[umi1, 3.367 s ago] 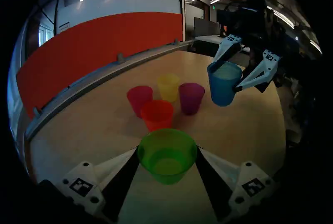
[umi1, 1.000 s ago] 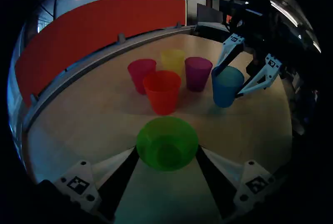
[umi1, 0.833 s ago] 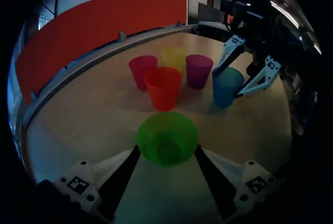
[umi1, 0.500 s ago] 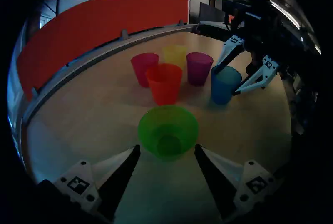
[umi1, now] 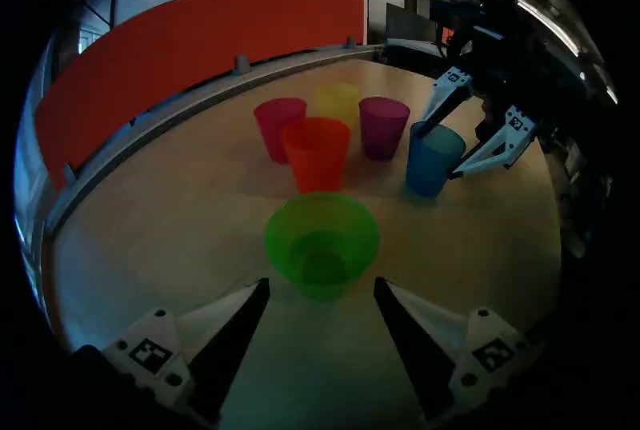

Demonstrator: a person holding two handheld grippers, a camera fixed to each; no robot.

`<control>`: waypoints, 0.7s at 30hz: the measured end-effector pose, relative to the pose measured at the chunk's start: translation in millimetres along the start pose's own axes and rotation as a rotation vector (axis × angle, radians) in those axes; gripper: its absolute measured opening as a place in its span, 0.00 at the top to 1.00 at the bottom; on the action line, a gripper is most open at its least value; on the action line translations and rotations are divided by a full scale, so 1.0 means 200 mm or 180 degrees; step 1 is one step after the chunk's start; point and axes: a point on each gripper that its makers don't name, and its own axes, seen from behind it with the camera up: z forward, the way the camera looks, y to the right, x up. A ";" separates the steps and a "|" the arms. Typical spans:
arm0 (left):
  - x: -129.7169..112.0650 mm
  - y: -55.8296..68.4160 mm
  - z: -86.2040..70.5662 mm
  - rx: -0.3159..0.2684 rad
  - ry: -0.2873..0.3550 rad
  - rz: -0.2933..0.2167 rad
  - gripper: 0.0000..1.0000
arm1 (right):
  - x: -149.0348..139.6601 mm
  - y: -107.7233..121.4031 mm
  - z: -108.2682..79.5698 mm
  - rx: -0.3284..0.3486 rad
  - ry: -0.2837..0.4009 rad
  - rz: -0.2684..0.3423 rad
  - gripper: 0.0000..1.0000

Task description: Pour water

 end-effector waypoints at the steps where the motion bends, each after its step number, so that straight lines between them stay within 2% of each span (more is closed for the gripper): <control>1: 0.00 0.00 0.00 0.0003 0.0002 -0.0003 0.03 | 0.00 0.00 0.00 0.0002 0.0000 0.0004 0.03; 3: 0.00 0.00 -0.01 0.0010 0.0008 -0.0011 0.03 | 0.00 -0.01 -0.01 0.0006 0.0000 0.0013 0.00; 9: -0.02 -0.01 -0.04 0.0062 0.0038 -0.0058 0.03 | -0.02 0.00 -0.06 -0.0046 0.0021 0.0062 0.00; 21: -0.05 -0.05 -0.16 0.0266 0.0178 -0.0260 0.03 | -0.16 0.04 -0.22 -0.0292 0.0062 0.0243 0.00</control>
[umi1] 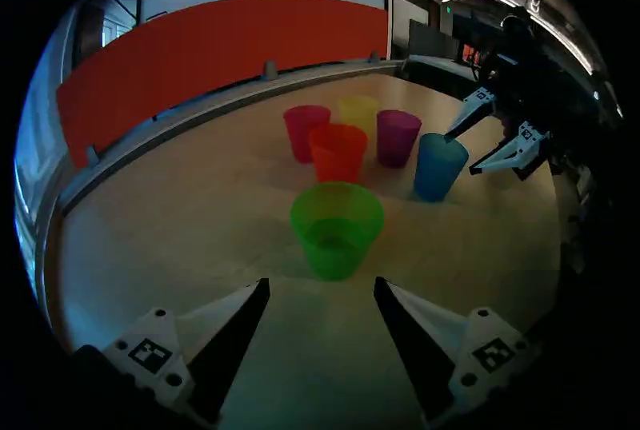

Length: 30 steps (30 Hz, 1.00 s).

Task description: Pour water

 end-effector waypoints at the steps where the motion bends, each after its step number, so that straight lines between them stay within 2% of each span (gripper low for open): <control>1: 0.00 0.00 -0.01 0.0021 0.0017 -0.0017 0.03 | -0.01 0.01 -0.01 -0.0022 0.0004 0.0018 0.00; 11: 0.00 -0.03 -0.11 0.0206 0.0147 -0.0138 0.03 | -0.09 0.07 -0.16 -0.0231 0.0062 0.0169 0.00; 21: 0.03 -0.06 -0.16 0.0415 0.0325 -0.0237 0.03 | -0.06 0.15 -0.23 -0.0495 0.0236 0.0403 0.00; 30: 0.07 -0.16 -0.24 0.0755 0.0634 -0.0476 0.03 | 0.00 0.23 -0.28 -0.0880 0.0450 0.0618 0.00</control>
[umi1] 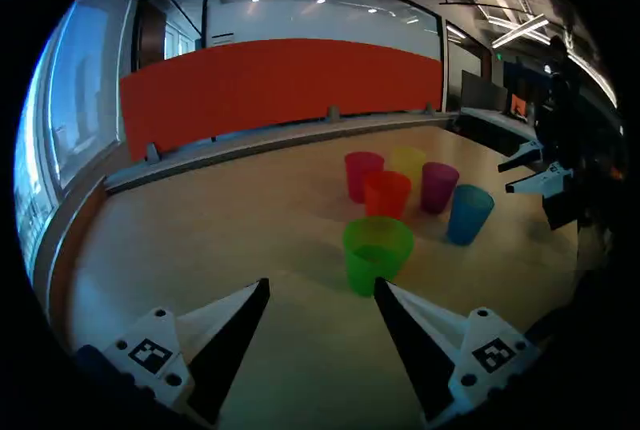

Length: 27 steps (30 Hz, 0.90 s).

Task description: Pour water

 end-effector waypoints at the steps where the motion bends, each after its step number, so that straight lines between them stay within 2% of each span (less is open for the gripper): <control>1: 0.01 -0.01 -0.01 0.0043 0.0033 -0.0023 0.03 | 0.01 0.01 0.00 -0.0052 0.0021 0.0027 0.00; 9: 0.09 -0.11 -0.05 0.0368 0.0302 -0.0176 0.03 | 0.06 0.10 0.00 -0.0474 0.0207 0.0251 0.00; 18: 0.14 -0.16 -0.05 0.0552 0.0507 -0.0402 0.02 | 0.08 0.13 0.03 -0.0764 0.0362 0.0482 0.00; 27: 0.22 -0.20 -0.07 0.0724 0.0762 -0.0462 0.03 | 0.15 0.19 0.01 -0.1081 0.0649 0.0692 0.00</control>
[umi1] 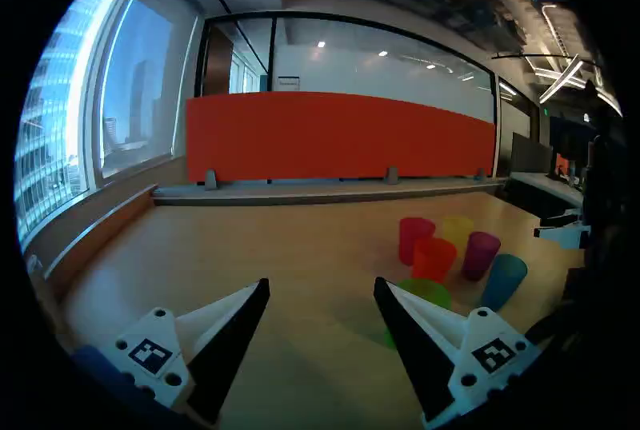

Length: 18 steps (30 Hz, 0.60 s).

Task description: Pour water

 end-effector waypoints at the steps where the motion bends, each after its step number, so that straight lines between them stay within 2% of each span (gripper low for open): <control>1: 0.01 0.00 0.00 0.0002 0.0031 -0.0013 0.03 | 0.01 0.00 0.00 -0.0017 0.0039 0.0015 0.00; 9: 0.08 -0.01 0.01 0.0122 0.0299 -0.0119 0.03 | 0.09 0.03 -0.02 -0.0223 0.0358 0.0064 0.00; 18: 0.14 -0.04 0.00 0.0223 0.0546 -0.0240 0.03 | 0.21 0.02 -0.07 -0.0349 0.0788 -0.0085 0.00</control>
